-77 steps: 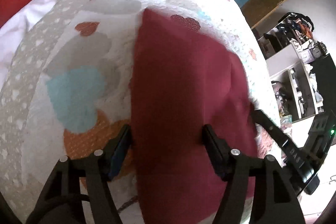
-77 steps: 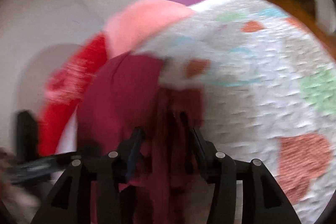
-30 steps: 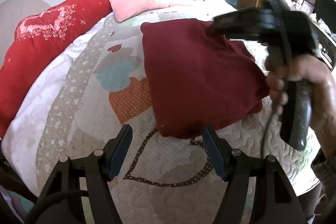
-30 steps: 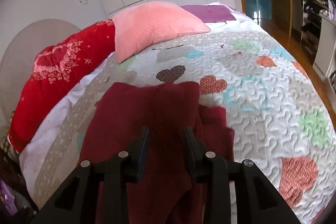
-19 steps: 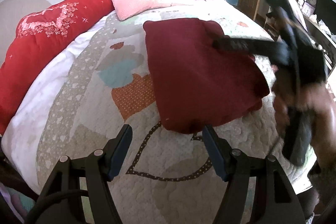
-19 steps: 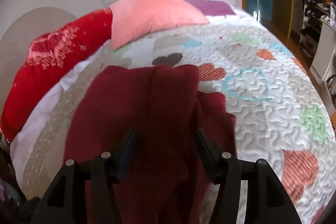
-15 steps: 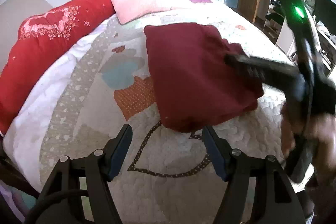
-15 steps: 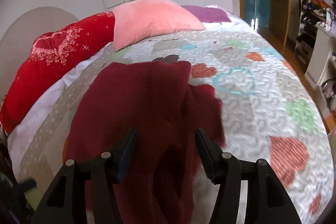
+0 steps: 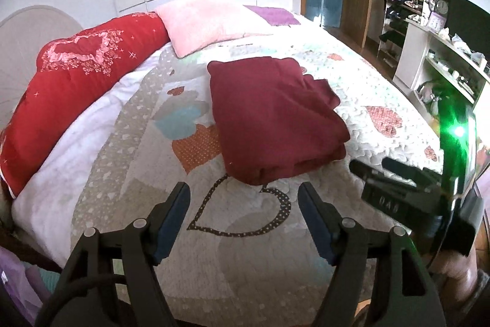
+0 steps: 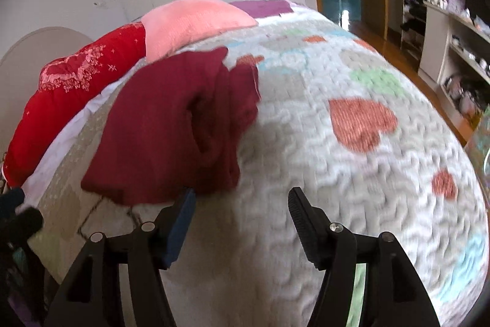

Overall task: Fold small clothes
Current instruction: 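Release the sweater and withdraw both grippers from the bundle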

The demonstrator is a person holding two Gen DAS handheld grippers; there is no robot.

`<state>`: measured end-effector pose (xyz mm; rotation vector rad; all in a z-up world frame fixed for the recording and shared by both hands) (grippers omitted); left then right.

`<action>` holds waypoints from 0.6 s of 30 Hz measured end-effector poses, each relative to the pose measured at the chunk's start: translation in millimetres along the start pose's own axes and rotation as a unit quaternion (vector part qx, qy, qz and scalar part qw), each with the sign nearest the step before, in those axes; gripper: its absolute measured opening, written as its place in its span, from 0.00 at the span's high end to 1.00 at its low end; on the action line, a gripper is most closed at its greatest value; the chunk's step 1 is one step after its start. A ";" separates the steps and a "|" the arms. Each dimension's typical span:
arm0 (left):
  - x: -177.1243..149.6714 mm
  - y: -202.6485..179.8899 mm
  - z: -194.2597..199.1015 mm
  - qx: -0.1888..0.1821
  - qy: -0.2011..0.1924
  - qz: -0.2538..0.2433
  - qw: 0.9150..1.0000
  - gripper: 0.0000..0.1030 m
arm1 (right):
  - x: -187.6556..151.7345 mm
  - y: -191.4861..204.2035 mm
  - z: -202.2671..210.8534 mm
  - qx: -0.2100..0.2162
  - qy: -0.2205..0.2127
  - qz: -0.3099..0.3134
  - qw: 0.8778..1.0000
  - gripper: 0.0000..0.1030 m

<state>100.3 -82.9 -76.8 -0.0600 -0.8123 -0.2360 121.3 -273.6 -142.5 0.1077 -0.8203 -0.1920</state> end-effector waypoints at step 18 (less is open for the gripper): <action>0.5 25.4 80.0 0.039 -0.134 0.027 0.990 0.01 | -11.0 40.2 69.7 -0.020 -0.070 0.047 0.996 0.30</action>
Point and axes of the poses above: each gripper's, at about its wrist camera, not at the fingertips, and z roughly against the way its jaws point, y to its left, x to its top, the point moved 7 cm from there along -z, roughly the way its jaws point, and after that the axes turned 2 degrees about -y, right-handed, at the moved point
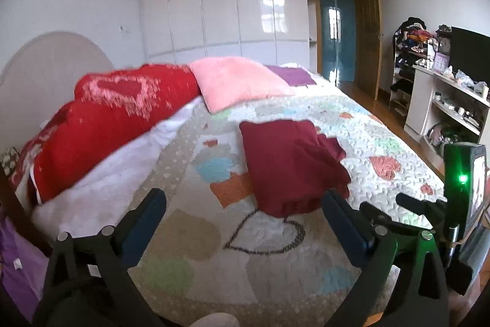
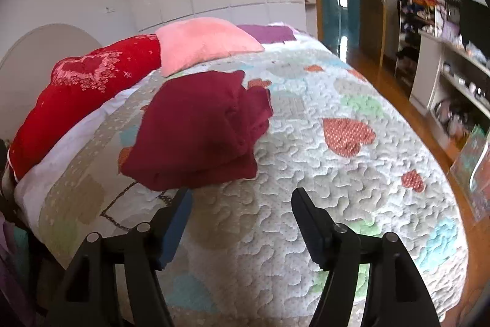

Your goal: Fold small clothes

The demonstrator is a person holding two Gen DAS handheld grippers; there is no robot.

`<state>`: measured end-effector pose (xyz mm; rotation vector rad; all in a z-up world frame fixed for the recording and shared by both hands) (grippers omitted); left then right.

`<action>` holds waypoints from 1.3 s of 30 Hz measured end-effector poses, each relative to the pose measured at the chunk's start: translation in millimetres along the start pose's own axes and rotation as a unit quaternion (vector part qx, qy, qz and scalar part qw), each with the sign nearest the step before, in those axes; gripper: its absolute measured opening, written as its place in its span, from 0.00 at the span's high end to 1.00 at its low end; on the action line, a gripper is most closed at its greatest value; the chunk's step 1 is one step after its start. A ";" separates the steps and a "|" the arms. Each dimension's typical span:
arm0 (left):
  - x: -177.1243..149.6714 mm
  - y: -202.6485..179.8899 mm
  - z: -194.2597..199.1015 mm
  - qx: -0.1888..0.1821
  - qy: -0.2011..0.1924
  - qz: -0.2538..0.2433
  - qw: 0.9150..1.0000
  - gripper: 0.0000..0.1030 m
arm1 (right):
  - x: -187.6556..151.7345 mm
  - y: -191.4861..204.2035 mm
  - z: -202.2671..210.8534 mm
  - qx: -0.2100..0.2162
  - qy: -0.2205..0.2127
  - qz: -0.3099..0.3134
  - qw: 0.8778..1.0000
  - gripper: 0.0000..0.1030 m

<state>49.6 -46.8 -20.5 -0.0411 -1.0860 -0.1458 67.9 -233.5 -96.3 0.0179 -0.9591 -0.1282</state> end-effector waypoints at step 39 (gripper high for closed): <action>-78.9 -12.0 -41.0 -0.023 0.161 0.042 0.986 0.01 | -37.3 -21.7 -17.4 -0.049 0.050 0.002 0.998 0.25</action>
Point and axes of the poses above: each gripper's, at about its wrist camera, not at the fingertips, and z roughly against the way its jaws point, y to its left, x to its top, the point moved 7 cm from there along -z, roughly the way its jaws point, and after that the axes turned 2 degrees about -y, right-handed, at the moved point
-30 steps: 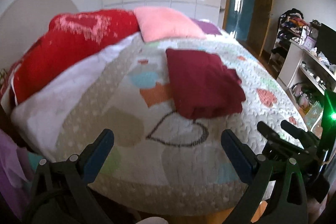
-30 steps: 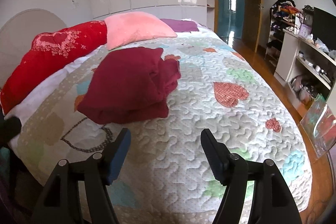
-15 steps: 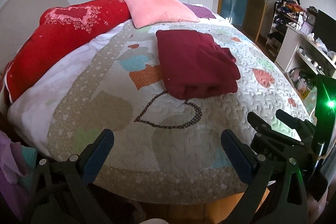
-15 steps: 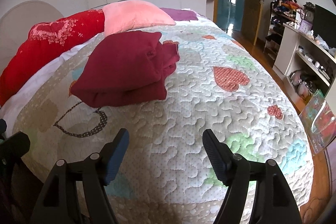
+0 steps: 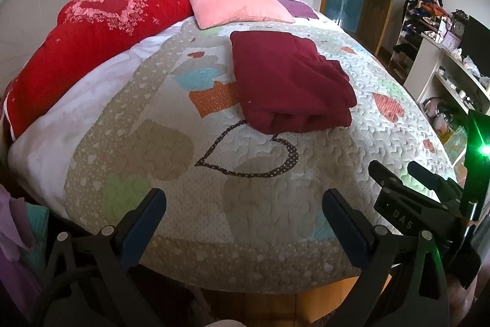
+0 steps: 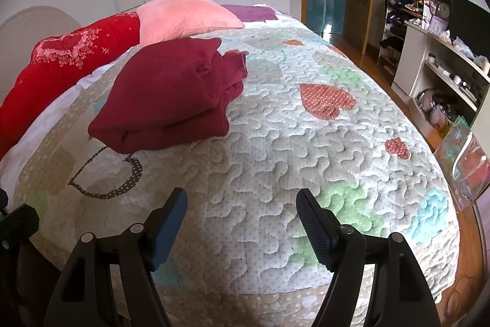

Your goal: Fold small clothes

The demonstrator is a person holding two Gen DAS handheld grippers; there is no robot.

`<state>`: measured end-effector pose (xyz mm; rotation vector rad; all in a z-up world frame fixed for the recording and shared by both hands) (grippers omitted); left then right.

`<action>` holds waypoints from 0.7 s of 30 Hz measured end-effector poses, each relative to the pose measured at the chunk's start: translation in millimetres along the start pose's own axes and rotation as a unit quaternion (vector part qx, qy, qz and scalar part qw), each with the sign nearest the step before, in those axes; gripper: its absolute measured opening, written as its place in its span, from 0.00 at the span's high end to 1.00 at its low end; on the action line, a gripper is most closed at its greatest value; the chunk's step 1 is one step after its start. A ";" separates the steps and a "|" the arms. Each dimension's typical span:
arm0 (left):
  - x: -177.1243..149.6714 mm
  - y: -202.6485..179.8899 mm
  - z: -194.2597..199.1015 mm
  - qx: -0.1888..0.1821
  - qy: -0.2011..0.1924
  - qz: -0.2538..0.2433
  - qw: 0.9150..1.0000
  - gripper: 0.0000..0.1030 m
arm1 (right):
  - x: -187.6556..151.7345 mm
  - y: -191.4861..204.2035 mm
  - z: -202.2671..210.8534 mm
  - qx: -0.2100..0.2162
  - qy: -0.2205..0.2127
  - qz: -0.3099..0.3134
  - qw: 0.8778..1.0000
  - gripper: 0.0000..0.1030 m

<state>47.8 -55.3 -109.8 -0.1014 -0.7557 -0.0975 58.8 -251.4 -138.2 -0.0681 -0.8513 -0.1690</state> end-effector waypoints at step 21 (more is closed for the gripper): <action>-5.1 -1.5 -5.1 0.001 0.013 -0.001 1.000 0.01 | -5.7 3.2 -0.2 0.000 0.006 -0.002 1.000 0.24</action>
Point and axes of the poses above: each gripper's, at about its wrist camera, not at the fingertips, and z roughly against the way its jaws point, y to its left, x to its top, the point moved 7 cm from there along -z, roughly the way its jaws point, and after that the axes turned 2 degrees about -y, right-handed, at the moved point
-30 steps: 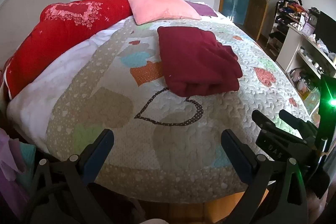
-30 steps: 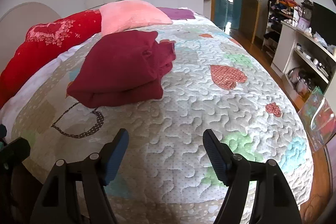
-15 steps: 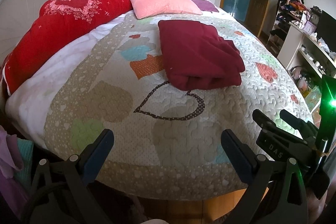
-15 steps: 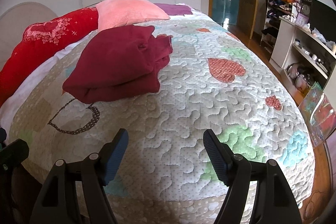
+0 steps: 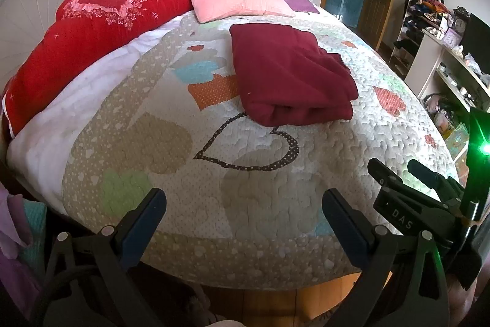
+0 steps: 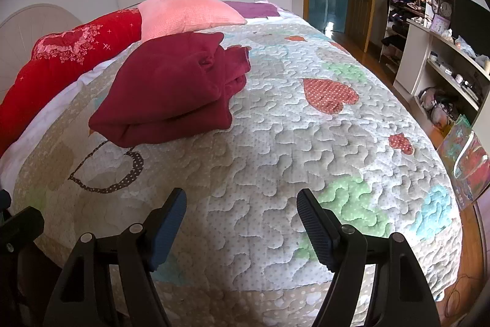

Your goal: Fold small clothes

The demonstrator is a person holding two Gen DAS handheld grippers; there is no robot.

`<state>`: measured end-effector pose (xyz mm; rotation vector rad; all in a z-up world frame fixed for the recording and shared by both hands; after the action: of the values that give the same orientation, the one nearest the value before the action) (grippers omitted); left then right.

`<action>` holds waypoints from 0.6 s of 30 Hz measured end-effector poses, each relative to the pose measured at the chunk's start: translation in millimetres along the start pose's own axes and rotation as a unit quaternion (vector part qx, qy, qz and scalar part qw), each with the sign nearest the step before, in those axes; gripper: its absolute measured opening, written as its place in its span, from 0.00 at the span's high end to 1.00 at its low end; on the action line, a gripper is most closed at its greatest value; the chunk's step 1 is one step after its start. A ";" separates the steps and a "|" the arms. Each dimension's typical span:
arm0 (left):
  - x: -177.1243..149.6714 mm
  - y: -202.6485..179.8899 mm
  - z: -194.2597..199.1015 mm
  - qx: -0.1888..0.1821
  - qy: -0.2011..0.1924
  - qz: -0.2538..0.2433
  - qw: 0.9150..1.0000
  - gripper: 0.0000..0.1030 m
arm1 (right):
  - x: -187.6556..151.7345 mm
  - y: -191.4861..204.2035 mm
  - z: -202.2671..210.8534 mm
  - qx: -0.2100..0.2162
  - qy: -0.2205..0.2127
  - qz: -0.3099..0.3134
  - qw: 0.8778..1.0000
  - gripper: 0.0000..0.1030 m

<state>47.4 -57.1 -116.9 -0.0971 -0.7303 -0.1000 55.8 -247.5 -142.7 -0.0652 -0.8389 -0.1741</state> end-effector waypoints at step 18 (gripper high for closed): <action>-3.4 -1.6 -3.2 0.000 0.005 0.001 1.000 0.01 | -2.4 -0.4 -2.6 0.002 0.001 0.002 1.000 0.23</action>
<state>46.9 -58.8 -121.5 -0.0971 -0.7197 -0.0988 56.1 -247.9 -146.2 -0.0622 -0.8374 -0.1685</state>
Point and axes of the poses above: each gripper's, at about its wrist camera, not at the fingertips, and z roughly against the way its jaws point, y to its left, x to its top, the point moved 7 cm from there along -z, roughly the way its jaws point, and after that the axes turned 2 degrees about -y, right-handed, at the moved point
